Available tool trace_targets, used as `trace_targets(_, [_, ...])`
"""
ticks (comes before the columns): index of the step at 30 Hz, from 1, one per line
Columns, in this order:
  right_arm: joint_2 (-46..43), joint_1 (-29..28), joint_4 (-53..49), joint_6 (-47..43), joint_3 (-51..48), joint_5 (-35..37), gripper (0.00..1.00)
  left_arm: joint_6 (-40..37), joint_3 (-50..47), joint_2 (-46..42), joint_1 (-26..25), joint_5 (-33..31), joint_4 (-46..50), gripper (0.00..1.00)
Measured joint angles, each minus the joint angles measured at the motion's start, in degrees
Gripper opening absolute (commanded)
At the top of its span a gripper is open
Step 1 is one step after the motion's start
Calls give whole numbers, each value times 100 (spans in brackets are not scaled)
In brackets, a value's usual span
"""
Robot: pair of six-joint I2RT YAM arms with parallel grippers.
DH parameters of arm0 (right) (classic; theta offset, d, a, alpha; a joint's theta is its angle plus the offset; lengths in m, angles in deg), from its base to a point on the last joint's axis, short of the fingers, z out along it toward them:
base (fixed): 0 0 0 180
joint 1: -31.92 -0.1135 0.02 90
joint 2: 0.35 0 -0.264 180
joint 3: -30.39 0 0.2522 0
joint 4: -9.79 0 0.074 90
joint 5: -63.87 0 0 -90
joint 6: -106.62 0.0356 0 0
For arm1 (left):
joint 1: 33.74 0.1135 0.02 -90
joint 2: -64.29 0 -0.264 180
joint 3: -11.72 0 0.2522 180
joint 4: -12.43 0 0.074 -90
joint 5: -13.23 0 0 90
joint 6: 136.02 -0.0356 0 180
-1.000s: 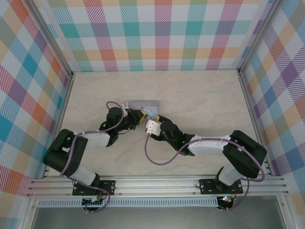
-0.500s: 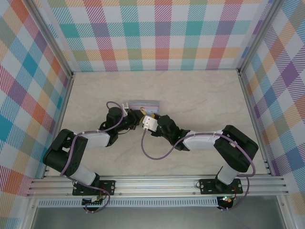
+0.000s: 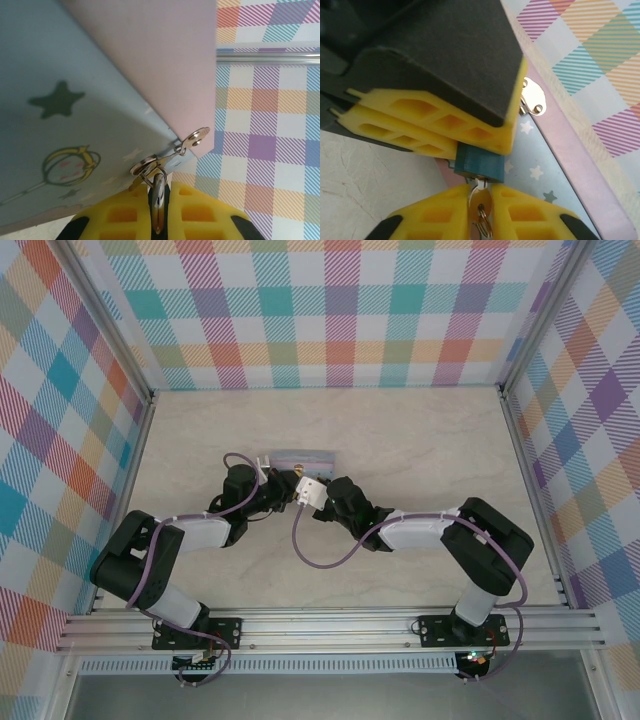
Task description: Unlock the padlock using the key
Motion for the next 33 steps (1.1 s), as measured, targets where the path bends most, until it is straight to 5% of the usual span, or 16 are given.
trace_targets(12, [2, 96, -227, 684, 83, -304, 3, -2, 0, 26, 13, 0, -2, 0])
trace_targets(22, [-297, 203, -861, 1333, 24, -721, 46, -577, -15, 140, 22, -7, 57, 0])
trace_targets(31, [-1143, 404, -1786, 2142, -267, -885, 60, -1226, -365, 704, 20, -249, 74, 0])
trace_targets(33, [-1196, 468, -1991, 2457, -267, -890, 64, -1325, -404, 778, 4, -293, 68, 11])
